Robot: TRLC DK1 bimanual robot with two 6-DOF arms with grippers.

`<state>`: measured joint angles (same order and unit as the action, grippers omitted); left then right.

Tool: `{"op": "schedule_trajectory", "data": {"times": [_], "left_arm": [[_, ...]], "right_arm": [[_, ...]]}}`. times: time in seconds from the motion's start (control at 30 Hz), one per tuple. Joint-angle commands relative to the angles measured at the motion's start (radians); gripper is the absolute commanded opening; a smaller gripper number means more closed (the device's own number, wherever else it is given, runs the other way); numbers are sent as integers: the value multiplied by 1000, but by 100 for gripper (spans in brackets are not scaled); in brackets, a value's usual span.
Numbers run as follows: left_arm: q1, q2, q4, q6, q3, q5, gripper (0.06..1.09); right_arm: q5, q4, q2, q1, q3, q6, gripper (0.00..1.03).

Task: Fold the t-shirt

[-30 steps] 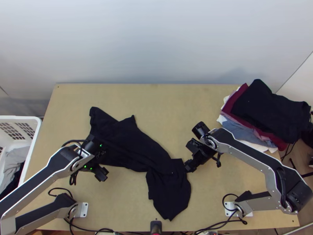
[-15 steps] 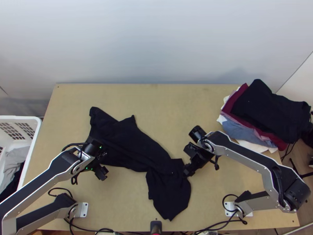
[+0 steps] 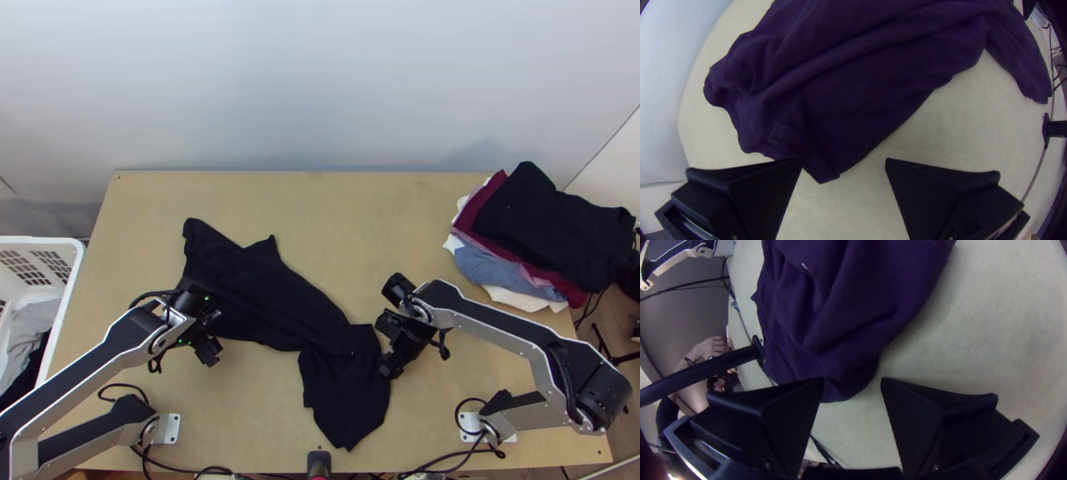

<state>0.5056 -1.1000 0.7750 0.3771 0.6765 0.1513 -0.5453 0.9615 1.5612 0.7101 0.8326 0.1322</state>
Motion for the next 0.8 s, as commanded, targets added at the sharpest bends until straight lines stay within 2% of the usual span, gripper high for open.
{"op": "schedule_trajectory", "data": {"times": [0.0, 0.3, 0.5, 0.57, 0.7, 0.77], "left_arm": [[2, -27, -39, 46, -9, -2, 98], [16, -37, -100, 92, -63, -9, 97], [-4, -41, -149, 109, -86, -9, 84], [-9, -43, -160, 112, -92, -9, 81], [-19, -44, -189, 105, -100, -9, 59], [-27, -46, -192, 102, -103, -10, 54]], "right_arm": [[-1, 13, 7, 51, -6, 6, 55], [-21, 13, 31, 132, -7, 7, 54], [-44, 6, 37, 141, 2, 9, 30], [-45, 5, 39, 143, -1, 10, 26], [-56, -7, 39, 147, 0, 14, 6], [-67, -9, 39, 147, 0, 21, 3]]}}
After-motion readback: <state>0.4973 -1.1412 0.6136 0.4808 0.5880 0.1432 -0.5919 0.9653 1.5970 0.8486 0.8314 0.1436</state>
